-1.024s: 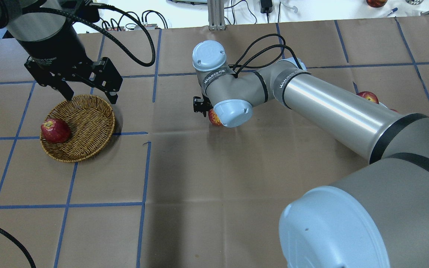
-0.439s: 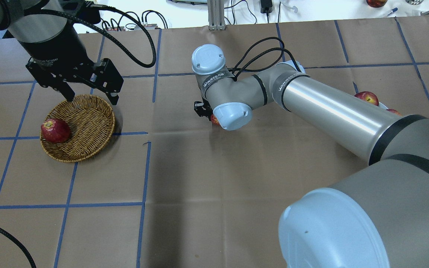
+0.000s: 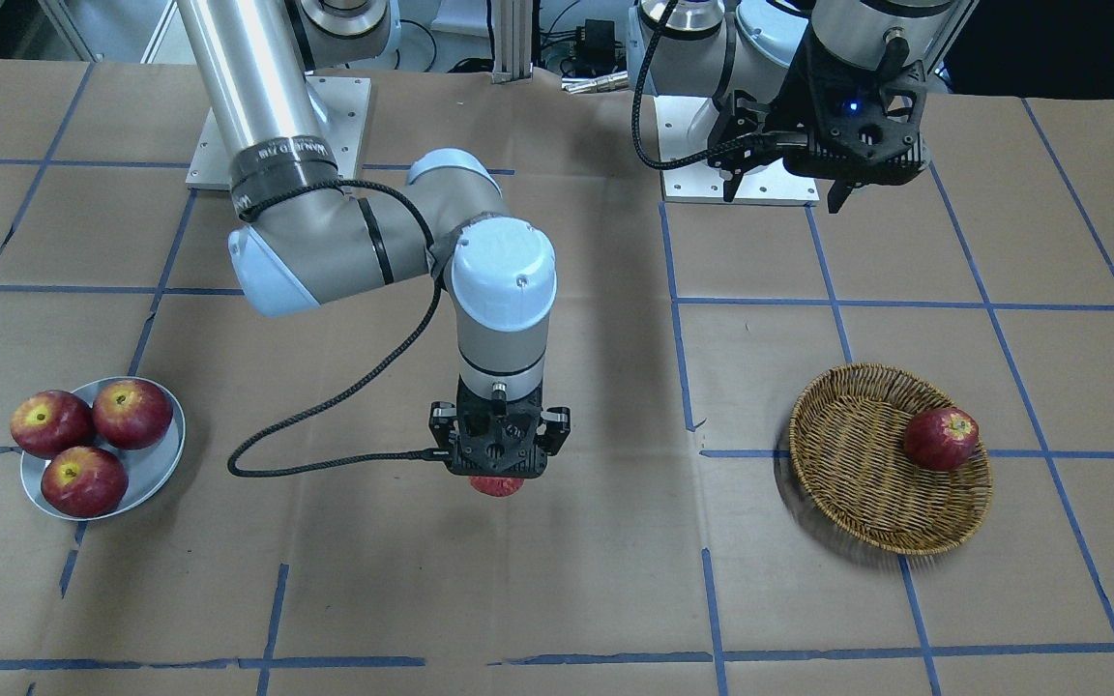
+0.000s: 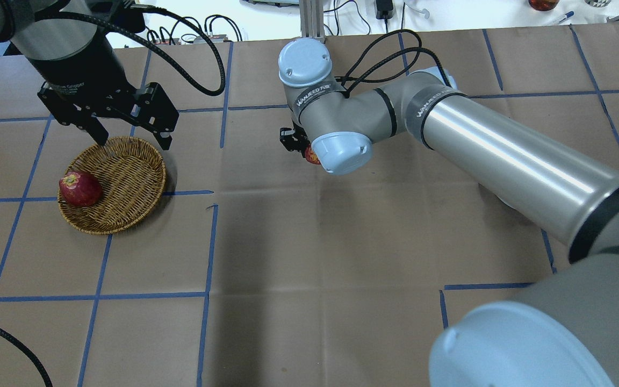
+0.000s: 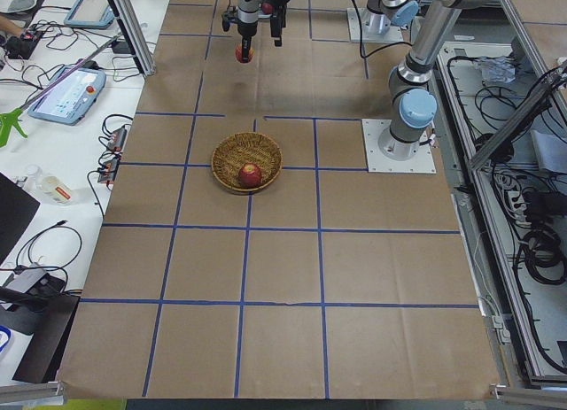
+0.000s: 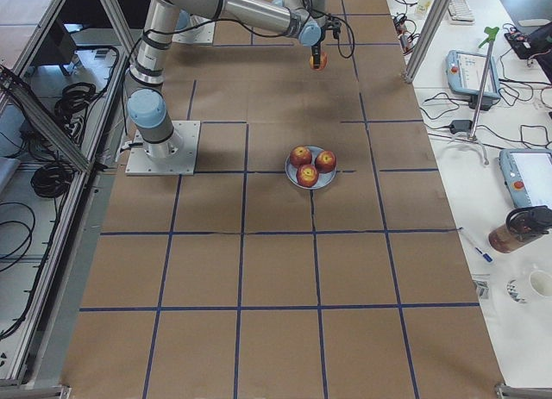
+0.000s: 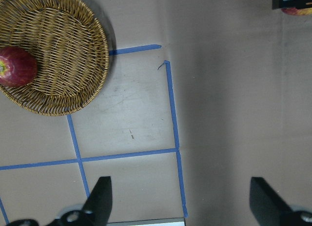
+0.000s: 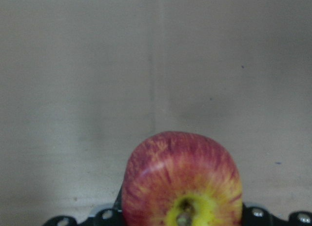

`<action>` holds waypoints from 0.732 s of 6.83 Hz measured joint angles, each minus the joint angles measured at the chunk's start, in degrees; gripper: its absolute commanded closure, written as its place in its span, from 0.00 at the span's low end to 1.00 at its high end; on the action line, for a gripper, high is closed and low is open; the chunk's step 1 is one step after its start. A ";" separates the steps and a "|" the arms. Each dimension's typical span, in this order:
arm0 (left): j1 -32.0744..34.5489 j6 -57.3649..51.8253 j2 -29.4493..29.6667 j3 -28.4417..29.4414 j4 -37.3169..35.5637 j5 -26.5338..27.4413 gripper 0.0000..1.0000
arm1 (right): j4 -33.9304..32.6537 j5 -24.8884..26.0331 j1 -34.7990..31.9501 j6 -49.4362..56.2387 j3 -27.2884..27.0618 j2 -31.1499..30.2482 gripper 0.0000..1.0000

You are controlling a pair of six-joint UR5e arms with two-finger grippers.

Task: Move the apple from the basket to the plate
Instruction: 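Carry the apple with the right gripper onto the white plate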

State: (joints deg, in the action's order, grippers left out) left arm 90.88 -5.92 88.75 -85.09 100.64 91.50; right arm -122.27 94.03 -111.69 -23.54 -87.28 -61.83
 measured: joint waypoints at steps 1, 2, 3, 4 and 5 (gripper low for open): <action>0.00 -0.05 0.01 0.02 0.00 0.00 0.01 | 3.02 0.12 1.99 2.95 -1.45 -4.59 0.40; 0.00 -0.10 0.04 0.00 0.00 -0.01 0.01 | 5.04 0.08 6.18 8.99 -4.51 -9.64 0.40; 0.00 -0.11 0.08 -0.02 0.00 -0.03 0.01 | 5.67 -0.13 12.19 17.52 -9.04 -14.69 0.40; 0.00 -0.06 0.14 -0.03 0.00 -0.06 0.01 | 5.55 -0.43 18.61 26.57 -13.39 -18.80 0.40; 0.01 0.02 0.19 -0.03 0.00 -0.09 0.01 | 5.50 -0.74 25.78 35.40 -16.46 -21.56 0.40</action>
State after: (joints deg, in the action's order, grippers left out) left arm 90.88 -5.91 88.94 -85.12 100.63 91.42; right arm -116.77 93.29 -85.90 11.85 -103.74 -83.39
